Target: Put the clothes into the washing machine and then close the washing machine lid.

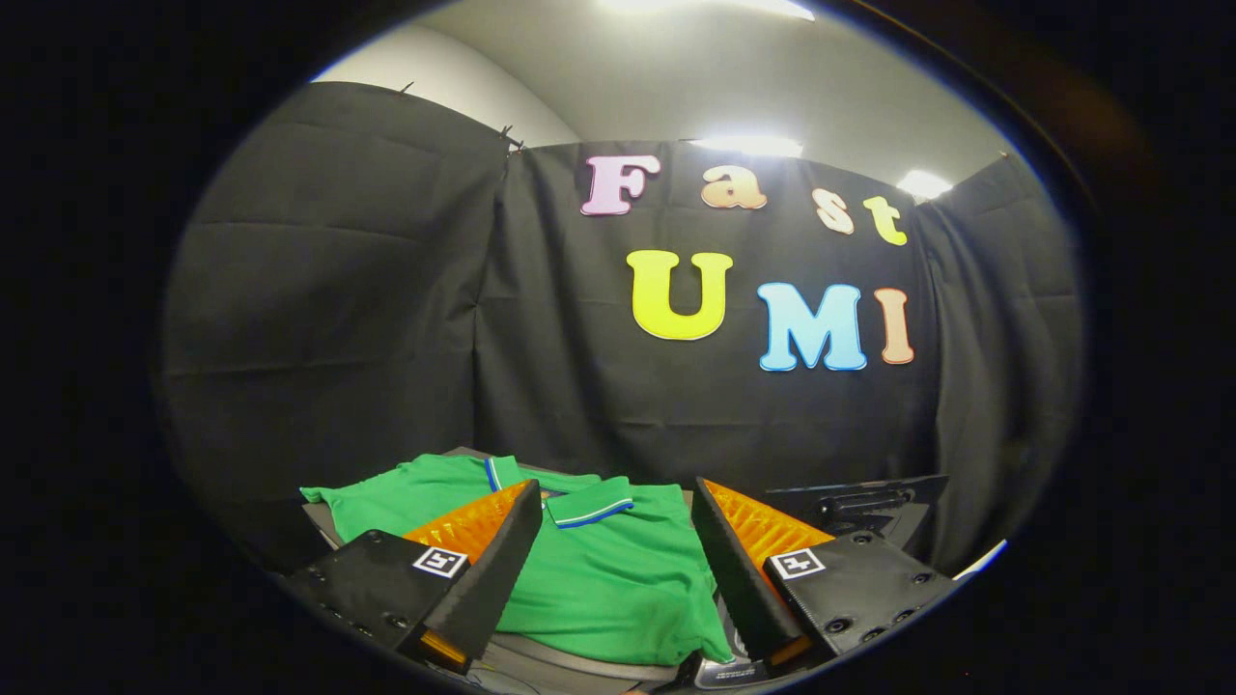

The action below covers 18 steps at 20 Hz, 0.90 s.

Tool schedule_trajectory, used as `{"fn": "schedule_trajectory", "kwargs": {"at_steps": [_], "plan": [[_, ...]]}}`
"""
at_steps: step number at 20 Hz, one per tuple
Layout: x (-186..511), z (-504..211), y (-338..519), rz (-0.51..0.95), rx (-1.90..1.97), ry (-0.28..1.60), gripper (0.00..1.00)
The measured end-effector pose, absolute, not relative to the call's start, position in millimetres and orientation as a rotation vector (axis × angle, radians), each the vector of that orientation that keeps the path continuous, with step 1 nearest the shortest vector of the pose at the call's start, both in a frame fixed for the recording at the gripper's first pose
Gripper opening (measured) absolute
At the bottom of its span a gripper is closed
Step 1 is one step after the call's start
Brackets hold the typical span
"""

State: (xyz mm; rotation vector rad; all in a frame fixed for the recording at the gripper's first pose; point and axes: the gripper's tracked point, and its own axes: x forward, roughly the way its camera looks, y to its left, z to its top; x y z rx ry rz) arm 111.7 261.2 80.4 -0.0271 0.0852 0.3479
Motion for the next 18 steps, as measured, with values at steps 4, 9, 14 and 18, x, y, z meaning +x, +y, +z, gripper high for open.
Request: {"fn": "schedule_trajectory", "kwargs": {"at_steps": [4, 9, 14, 18], "plan": [[119, 74, 281, 0.364, -0.03, 0.124, 0.98], [127, 59, 311, 0.389, -0.011, 0.192, 0.98], [136, 34, 340, 0.404, 0.029, 0.307, 0.98], [142, 12, 358, 0.417, 0.048, 0.422, 0.98]]}}
